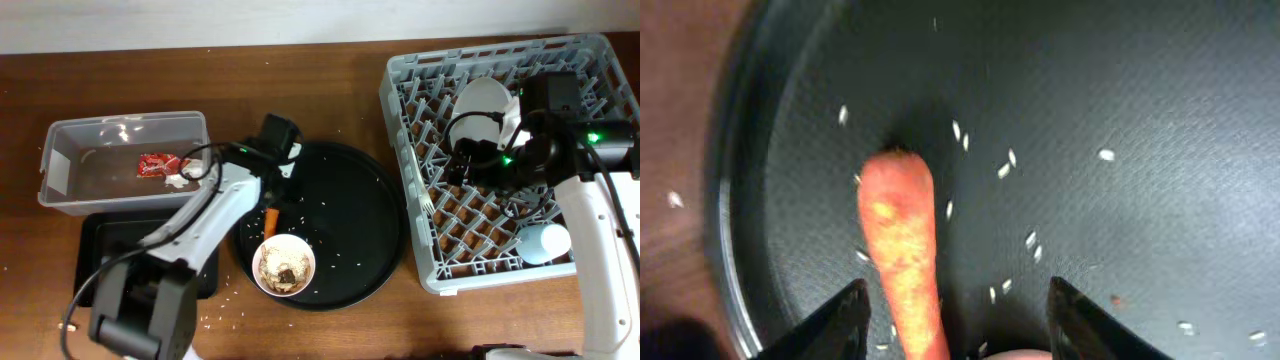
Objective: Sort waste into correct bins and load items into the dishwasher rack
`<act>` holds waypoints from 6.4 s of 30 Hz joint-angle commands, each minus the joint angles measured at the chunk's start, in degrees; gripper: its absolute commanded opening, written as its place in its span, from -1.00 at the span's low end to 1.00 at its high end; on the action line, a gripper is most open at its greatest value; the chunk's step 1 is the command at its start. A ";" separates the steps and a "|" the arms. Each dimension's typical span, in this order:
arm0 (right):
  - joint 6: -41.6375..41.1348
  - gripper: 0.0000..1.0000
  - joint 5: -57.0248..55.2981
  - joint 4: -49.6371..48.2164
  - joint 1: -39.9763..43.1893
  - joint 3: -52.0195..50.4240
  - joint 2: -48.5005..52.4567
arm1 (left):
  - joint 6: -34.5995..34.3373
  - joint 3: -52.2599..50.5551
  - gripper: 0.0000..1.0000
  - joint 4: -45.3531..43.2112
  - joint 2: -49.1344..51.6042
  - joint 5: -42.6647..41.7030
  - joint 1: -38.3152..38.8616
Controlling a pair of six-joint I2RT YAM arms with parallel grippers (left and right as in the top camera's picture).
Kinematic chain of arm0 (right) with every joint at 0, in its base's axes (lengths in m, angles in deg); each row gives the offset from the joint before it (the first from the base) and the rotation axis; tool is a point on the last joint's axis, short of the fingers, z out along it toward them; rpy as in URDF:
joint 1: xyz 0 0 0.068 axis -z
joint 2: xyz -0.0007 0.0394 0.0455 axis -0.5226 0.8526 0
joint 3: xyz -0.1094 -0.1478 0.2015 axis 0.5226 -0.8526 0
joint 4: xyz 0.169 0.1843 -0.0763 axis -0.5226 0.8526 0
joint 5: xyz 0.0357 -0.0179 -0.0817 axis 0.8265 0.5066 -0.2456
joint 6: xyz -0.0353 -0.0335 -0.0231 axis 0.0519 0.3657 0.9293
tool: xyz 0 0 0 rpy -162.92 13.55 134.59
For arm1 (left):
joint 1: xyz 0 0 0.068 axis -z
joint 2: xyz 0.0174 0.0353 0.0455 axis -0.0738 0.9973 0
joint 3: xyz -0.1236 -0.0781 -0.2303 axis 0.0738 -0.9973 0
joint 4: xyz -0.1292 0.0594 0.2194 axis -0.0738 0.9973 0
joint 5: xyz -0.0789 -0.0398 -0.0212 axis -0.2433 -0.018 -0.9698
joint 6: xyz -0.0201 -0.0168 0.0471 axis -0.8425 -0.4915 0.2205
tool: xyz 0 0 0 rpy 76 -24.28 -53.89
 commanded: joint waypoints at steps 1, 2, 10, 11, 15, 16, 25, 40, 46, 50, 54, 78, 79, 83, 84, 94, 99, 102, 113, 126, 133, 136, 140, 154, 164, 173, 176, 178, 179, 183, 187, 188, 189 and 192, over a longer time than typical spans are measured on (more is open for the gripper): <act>0.17 0.97 -0.52 0.15 0.35 0.13 -1.07 | -1.46 -1.44 -0.03 -2.40 5.70 3.08 0.87; 0.20 0.98 -0.55 0.22 0.35 0.11 -1.07 | -1.42 -1.44 -0.03 -3.56 7.76 4.85 0.87; 0.68 0.97 -0.52 0.22 0.35 0.11 -1.07 | -1.77 0.24 -0.81 -3.82 10.14 7.13 0.70; 1.22 0.97 -0.55 0.26 0.35 0.13 -1.07 | -1.77 2.21 -0.82 -2.60 8.26 7.74 0.61; 1.22 0.97 -0.55 0.26 0.35 0.13 -1.07 | -1.75 9.05 -0.83 6.84 -5.49 18.08 -1.07; 1.22 0.97 -0.52 0.26 0.35 0.13 -1.07 | -2.03 9.05 -0.90 12.31 -9.70 18.64 -3.13; 1.22 0.97 -0.52 0.90 0.35 0.13 -1.07 | -33.51 -12.63 -0.91 15.98 -12.26 18.38 -29.11; 1.20 0.98 -0.52 1.53 0.35 0.11 -1.07 | -10.97 -10.64 -0.38 5.92 -9.94 6.78 26.75; 1.20 0.98 -0.52 1.95 0.35 0.13 -1.07 | -19.78 -14.45 -0.59 5.14 -4.98 11.85 27.89; 1.20 0.97 -0.52 1.90 0.35 0.13 -1.07 | -17.99 -18.82 -0.99 1.49 -5.01 9.44 27.89; 1.20 0.97 -0.52 1.95 0.35 0.11 -1.07 | -16.81 -10.34 -0.99 10.88 -10.62 15.37 27.71; 1.20 0.98 -0.52 2.64 0.35 0.13 -1.07 | 23.39 -41.03 -1.00 -11.61 -39.71 -65.26 -60.33; 1.20 0.98 -0.52 2.80 0.35 0.13 -1.07 | 23.39 -41.03 -0.99 -11.87 -38.64 -67.54 -60.50; 1.22 0.97 -0.52 3.41 0.35 0.11 -1.07 | 24.44 -41.03 -1.00 -10.47 -38.38 -79.43 -69.92; 1.22 0.98 -0.52 3.39 0.35 0.13 -1.07 | 24.44 -41.03 -1.00 -10.29 -38.38 -80.89 -71.21; 1.20 0.97 -0.52 3.37 0.35 0.13 -1.07 | 27.19 -41.05 -1.00 -12.02 -37.09 -84.21 -77.42; 1.20 0.97 -0.52 3.37 0.35 0.13 -1.07 | 26.34 -41.07 -1.00 -14.16 -30.42 -80.70 -77.53; 1.20 0.97 -0.52 3.37 0.35 0.13 -1.07 | 26.93 -40.92 -1.00 -10.86 -30.34 -88.63 -77.59; 1.20 0.98 -0.52 3.37 0.35 0.13 -1.07 | 26.01 -40.89 -1.00 -11.96 -30.34 -76.67 -77.68; 1.20 0.97 -0.52 3.37 0.35 0.13 -1.05 | 1.73 -25.16 -1.00 -30.64 -35.87 -71.36 -47.08; 1.20 0.97 -0.52 3.37 0.35 0.13 -1.07 | -49.31 -19.34 -1.00 -103.60 0.04 -43.32 -1.46; 1.20 0.97 -0.52 3.37 0.35 0.13 -1.07 | -58.38 -5.68 -1.00 -114.09 17.44 -42.86 4.68; 1.20 0.98 -0.52 3.37 0.35 0.13 -1.07 | -58.34 4.50 -1.00 -109.74 23.04 -38.77 10.91; 1.20 0.97 -0.52 3.37 0.35 0.13 -1.07 | -48.89 5.57 -1.00 -103.08 25.86 -35.12 19.54; 1.20 0.97 -0.52 3.37 0.35 0.13 -1.07 | -54.31 9.31 0.99 -109.13 32.30 -43.60 14.29; 1.20 0.97 -0.52 3.37 0.35 0.13 -1.07 | -39.74 9.31 0.98 -69.55 14.16 -52.30 0.35; 1.20 0.97 -0.52 3.37 0.35 0.13 -1.07 | -12.61 9.31 0.98 -15.10 -5.92 -21.66 -1.16; 1.20 0.97 -0.52 3.37 0.35 0.13 -1.07 | -10.03 9.31 0.98 8.28 -21.75 1.77 -2.49; 1.20 0.97 -0.52 3.37 0.35 0.13 -1.07 | -10.08 9.31 0.98 14.64 -27.06 8.00 -3.17; 1.20 0.97 -0.52 3.37 0.35 0.13 -1.07 | -10.29 9.31 0.98 31.67 -52.87 22.18 -7.61; 1.20 0.97 -0.52 3.13 -1.36 0.07 -4.66 | -10.25 8.98 0.98 33.73 -62.55 24.50 -7.65; 1.20 0.97 -0.52 3.15 -3.19 0.07 -9.03 | -10.25 8.68 0.99 34.38 -61.75 26.29 -7.65; 1.20 0.97 -0.55 3.15 -4.61 0.07 -14.99 | -10.29 7.93 0.99 34.51 -60.63 27.47 -7.65; 1.20 0.97 -0.52 3.17 -4.48 0.07 -29.70 | -10.32 6.25 0.99 30.27 -56.17 27.26 -7.65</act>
